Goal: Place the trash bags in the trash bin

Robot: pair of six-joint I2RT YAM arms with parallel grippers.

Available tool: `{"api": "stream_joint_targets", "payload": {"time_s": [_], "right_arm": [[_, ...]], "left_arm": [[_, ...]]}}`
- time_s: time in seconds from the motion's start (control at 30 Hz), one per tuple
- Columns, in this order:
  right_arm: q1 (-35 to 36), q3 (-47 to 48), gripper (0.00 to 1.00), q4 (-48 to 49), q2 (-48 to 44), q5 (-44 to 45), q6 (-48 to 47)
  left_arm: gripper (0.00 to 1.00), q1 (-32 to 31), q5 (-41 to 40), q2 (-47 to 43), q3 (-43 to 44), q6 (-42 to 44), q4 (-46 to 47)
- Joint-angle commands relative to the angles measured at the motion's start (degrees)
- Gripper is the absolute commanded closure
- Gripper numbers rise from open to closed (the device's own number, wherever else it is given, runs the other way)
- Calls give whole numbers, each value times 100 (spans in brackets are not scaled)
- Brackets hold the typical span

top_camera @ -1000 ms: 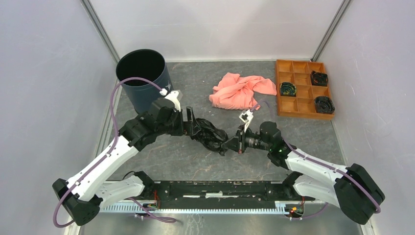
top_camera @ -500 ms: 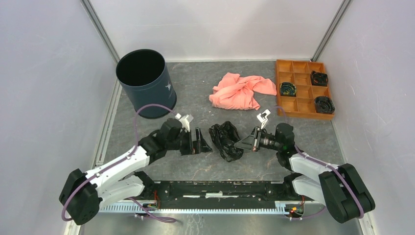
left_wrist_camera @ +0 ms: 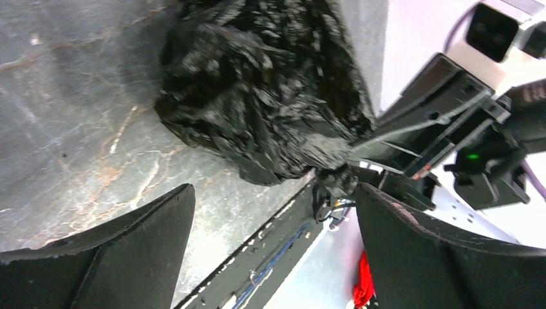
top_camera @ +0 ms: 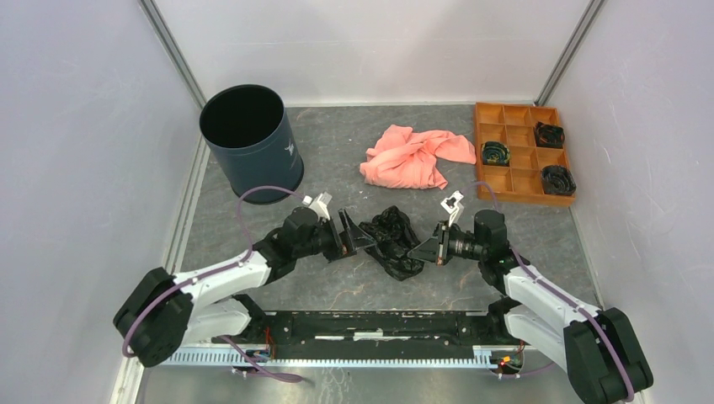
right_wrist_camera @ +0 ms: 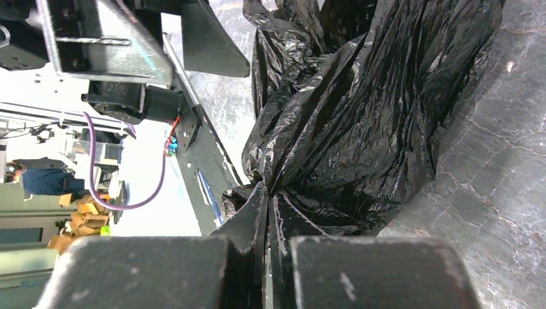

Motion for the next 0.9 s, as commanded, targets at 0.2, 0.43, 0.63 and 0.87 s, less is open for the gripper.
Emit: {"api": "stream_joint_targets", "payload": {"time_s": [0.2,0.43,0.63,0.87], "right_arm": [[-20,258,97,-247,-60,-274,-604],[-21,439,97,-736,-75,-440,-1102],[-15,492,96,-746,-78,-430,-1097],[42,538,94,-930,23,-275,-1226]], "left_arm": [[0,427,21,685,957,810,-466],[0,704,1042,1198,1857,2266,-1635],[6,559,1374,1766,1769,2381,-1494],[58,535,2368,1509,651,1474,180]]}}
